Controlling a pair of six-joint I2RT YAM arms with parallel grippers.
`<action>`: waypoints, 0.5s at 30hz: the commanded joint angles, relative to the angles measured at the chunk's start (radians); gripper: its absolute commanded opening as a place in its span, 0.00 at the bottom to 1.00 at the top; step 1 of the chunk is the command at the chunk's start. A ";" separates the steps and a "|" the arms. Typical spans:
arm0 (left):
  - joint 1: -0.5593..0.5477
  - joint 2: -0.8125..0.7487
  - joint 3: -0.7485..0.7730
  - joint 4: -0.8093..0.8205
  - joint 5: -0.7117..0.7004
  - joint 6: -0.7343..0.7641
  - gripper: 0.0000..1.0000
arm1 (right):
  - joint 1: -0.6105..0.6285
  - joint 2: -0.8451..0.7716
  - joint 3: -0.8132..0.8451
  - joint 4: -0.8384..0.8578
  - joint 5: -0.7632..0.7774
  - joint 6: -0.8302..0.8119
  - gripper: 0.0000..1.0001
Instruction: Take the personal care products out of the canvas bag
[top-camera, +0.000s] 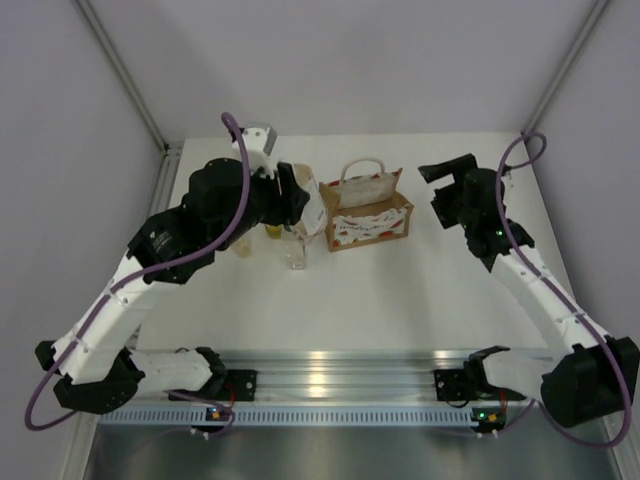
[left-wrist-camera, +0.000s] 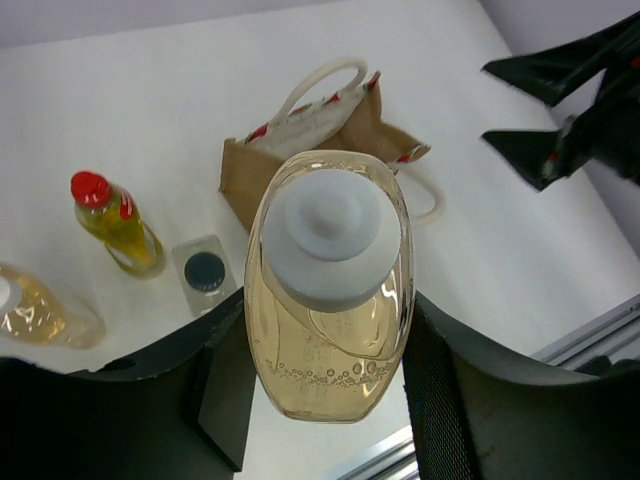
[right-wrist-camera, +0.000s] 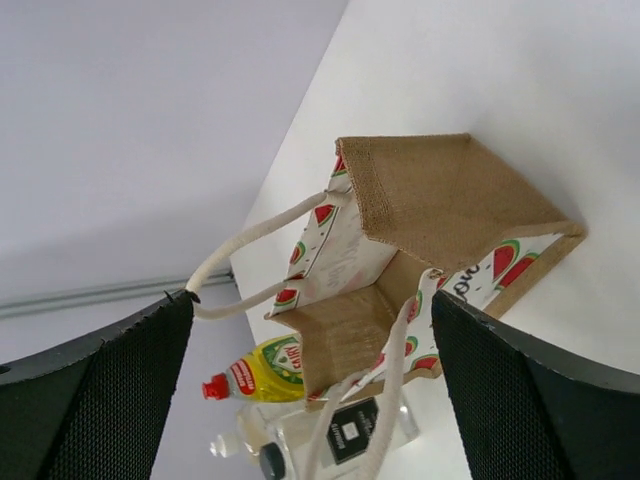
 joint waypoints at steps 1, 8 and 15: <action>0.001 -0.058 -0.053 0.001 0.006 -0.007 0.00 | -0.032 -0.131 -0.041 -0.006 0.023 -0.201 0.99; 0.000 -0.206 -0.253 -0.070 0.067 -0.004 0.00 | -0.037 -0.250 -0.077 -0.009 -0.118 -0.601 0.99; 0.000 -0.236 -0.419 -0.051 0.143 0.048 0.00 | -0.039 -0.317 -0.149 -0.027 -0.325 -0.743 0.99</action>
